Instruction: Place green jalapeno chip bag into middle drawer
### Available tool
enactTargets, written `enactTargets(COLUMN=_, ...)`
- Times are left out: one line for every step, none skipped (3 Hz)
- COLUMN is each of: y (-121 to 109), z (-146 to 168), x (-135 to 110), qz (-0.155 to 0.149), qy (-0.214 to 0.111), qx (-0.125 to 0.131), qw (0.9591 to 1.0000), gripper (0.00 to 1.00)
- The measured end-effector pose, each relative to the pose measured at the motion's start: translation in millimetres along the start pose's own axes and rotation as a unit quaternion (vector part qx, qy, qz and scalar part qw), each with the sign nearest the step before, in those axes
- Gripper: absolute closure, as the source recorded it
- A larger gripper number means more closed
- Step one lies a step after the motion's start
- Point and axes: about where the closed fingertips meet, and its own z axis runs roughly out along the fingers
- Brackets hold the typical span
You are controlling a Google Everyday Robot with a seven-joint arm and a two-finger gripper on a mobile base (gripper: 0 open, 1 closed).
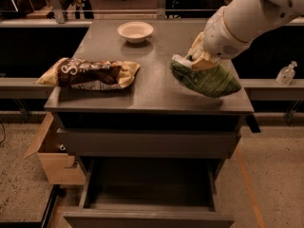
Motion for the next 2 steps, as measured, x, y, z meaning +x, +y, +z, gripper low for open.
enactTargets(y=-0.1, z=0.0, x=-0.2, qz=0.0, qy=0.0, qx=0.0, qw=1.0, gripper=1.0)
enactTargets(y=24.0, z=2.8, x=-19.6, qz=-0.022, qy=-0.013, qx=-0.022, qw=0.9994, gripper=1.0)
